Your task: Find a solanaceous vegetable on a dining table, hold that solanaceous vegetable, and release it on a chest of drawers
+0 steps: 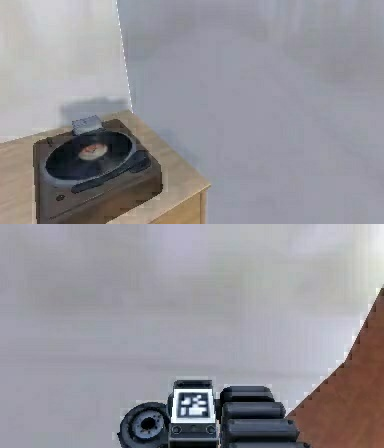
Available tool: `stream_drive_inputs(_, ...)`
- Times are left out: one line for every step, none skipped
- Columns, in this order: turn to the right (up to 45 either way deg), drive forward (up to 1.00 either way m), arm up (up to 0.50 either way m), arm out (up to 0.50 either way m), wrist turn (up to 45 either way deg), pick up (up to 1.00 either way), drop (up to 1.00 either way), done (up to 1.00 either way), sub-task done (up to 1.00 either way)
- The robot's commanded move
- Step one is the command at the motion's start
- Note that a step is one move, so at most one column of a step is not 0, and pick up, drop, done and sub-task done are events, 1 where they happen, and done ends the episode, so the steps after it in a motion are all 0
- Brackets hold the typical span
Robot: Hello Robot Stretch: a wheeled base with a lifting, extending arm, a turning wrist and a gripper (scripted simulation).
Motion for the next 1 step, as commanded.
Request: stream_drive_inputs(-42.0,0.0,0.0,0.0,0.0,0.0,0.0,0.0,0.0)
